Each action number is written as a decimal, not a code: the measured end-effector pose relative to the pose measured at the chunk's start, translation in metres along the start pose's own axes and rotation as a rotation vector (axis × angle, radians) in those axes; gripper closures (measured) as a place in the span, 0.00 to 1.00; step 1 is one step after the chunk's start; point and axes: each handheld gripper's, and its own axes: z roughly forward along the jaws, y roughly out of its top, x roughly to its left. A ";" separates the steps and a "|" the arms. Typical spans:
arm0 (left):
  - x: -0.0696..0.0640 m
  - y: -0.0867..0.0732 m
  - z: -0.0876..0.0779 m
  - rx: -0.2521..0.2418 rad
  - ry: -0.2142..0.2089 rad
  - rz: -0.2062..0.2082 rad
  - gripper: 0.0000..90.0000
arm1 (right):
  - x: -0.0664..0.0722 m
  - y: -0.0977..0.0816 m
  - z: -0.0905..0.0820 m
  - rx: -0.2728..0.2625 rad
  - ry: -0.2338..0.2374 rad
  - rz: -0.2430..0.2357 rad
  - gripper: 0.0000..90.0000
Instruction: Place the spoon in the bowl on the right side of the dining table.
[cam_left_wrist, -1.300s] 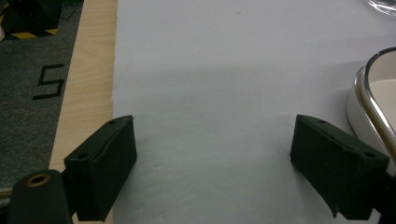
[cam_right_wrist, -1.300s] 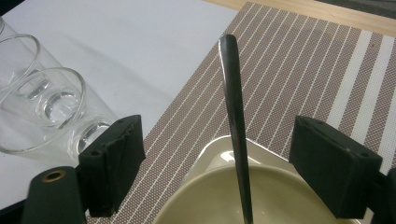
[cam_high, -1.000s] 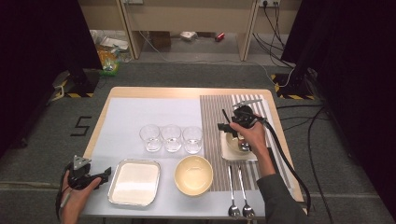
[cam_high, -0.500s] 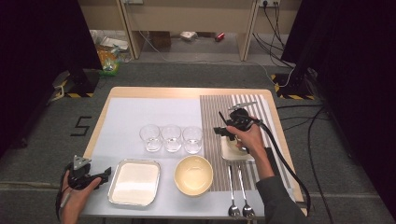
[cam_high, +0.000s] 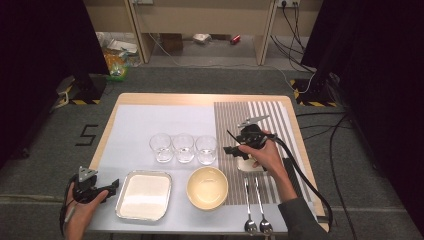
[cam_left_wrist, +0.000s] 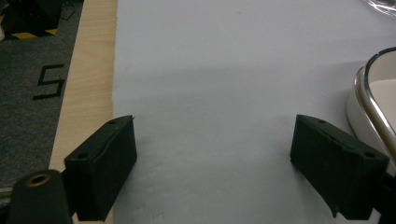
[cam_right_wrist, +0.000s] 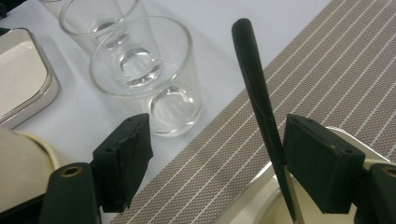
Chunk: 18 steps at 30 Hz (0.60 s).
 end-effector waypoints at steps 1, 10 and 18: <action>0.000 0.000 0.000 0.001 0.001 0.001 0.15 | 0.002 -0.001 -0.001 0.003 0.004 -0.003 0.28; 0.000 0.000 0.000 0.000 0.001 0.001 0.15 | 0.013 -0.013 -0.007 0.021 0.033 -0.067 0.27; 0.000 0.000 0.000 0.000 0.000 0.000 0.15 | 0.024 -0.024 -0.017 0.027 0.061 -0.122 0.26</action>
